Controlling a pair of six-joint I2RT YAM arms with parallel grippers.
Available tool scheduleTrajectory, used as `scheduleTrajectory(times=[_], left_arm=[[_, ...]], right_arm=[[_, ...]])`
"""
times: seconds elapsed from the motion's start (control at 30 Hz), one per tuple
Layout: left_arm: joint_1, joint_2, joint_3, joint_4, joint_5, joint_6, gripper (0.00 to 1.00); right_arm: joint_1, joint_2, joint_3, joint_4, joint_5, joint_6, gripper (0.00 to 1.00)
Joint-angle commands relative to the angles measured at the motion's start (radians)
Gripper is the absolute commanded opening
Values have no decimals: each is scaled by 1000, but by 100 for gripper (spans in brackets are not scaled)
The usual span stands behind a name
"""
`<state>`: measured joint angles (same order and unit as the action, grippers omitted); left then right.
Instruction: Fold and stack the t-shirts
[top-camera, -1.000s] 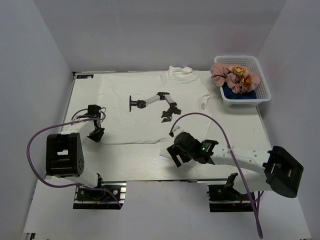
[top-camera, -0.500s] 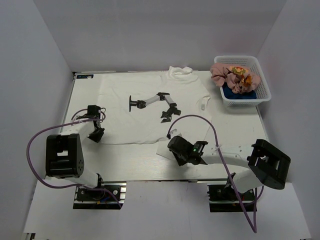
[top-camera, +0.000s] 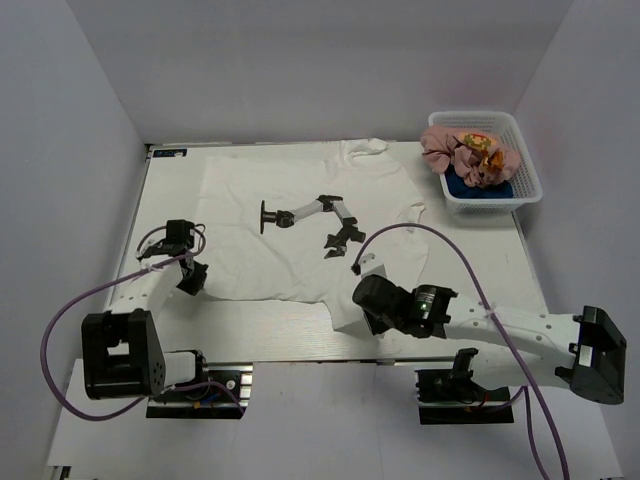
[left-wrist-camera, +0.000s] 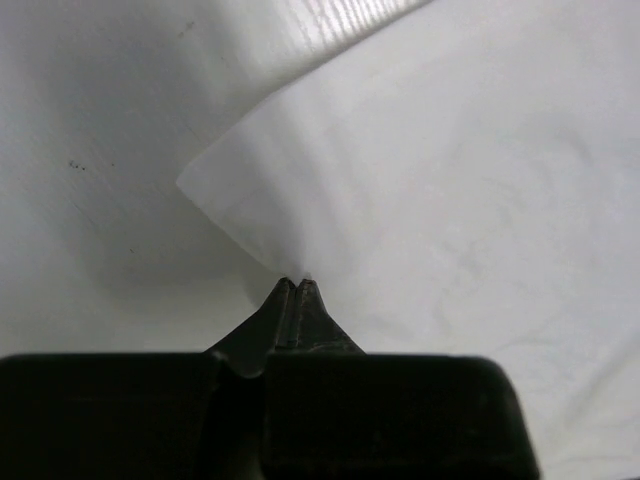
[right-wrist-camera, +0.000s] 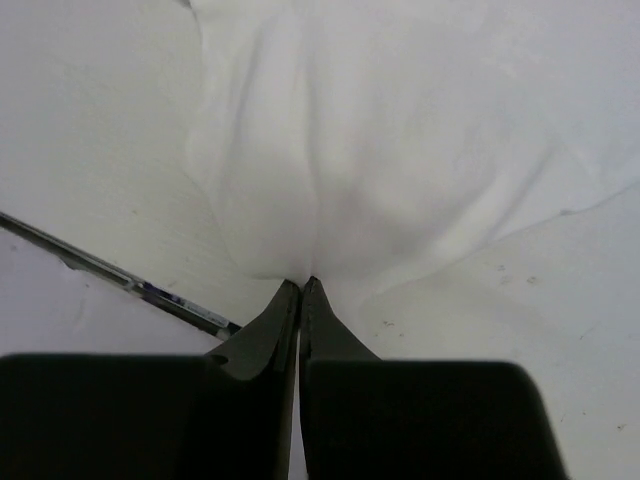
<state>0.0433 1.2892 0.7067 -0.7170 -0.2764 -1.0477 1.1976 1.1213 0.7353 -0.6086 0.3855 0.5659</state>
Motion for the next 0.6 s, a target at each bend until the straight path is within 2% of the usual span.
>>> scheduleTrajectory(times=[0.0, 0.03, 0.27, 0.57], left_arm=[[0, -42, 14, -16, 40, 9, 0], [0, -42, 29, -7, 40, 9, 0], [0, 45, 149, -30, 28, 9, 0], [0, 199, 342, -39, 17, 0, 0]], right_arm=[[-22, -26, 62, -52, 93, 26, 0], [-32, -25, 67, -56, 136, 28, 0], [-165, 52, 137, 32, 184, -67, 0], [-397, 207, 277, 191, 136, -227, 0]])
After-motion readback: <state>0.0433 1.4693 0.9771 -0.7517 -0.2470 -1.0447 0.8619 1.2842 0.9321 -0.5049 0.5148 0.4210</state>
